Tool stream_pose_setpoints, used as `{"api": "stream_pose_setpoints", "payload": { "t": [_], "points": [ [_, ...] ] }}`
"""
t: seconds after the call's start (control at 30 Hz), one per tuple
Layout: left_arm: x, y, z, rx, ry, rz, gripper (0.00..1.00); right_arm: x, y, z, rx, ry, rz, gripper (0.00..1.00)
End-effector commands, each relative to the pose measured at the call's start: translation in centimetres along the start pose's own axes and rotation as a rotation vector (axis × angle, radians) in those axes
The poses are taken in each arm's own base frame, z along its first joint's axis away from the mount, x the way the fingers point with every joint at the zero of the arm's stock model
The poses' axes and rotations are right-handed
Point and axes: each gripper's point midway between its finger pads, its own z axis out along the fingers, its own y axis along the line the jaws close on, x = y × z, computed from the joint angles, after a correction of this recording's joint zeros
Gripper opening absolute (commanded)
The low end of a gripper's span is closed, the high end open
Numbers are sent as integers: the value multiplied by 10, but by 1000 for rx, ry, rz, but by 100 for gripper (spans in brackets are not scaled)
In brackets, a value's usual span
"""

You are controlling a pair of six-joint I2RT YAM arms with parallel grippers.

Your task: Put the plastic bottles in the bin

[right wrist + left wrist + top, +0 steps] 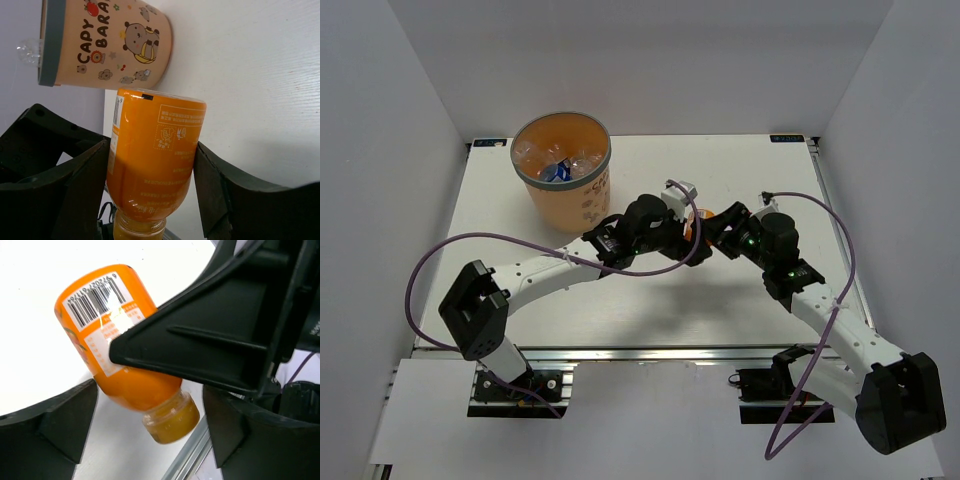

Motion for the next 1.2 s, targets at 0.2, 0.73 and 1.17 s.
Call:
{"api": "stream_pose_setpoints", "payload": {
  "t": [0.2,0.73,1.17],
  "points": [
    [-15,-16,-4,41,-37,13,86,-28,42,-6,-142,-98,44,29],
    [-42,-28,-21,75,-120,52,0,-38,49,-19,-153,-159,-4,60],
    [-122,51,-92,-302,-347,13,0,-83,-17,-52,209,-362,-133,89]
  ]
}}
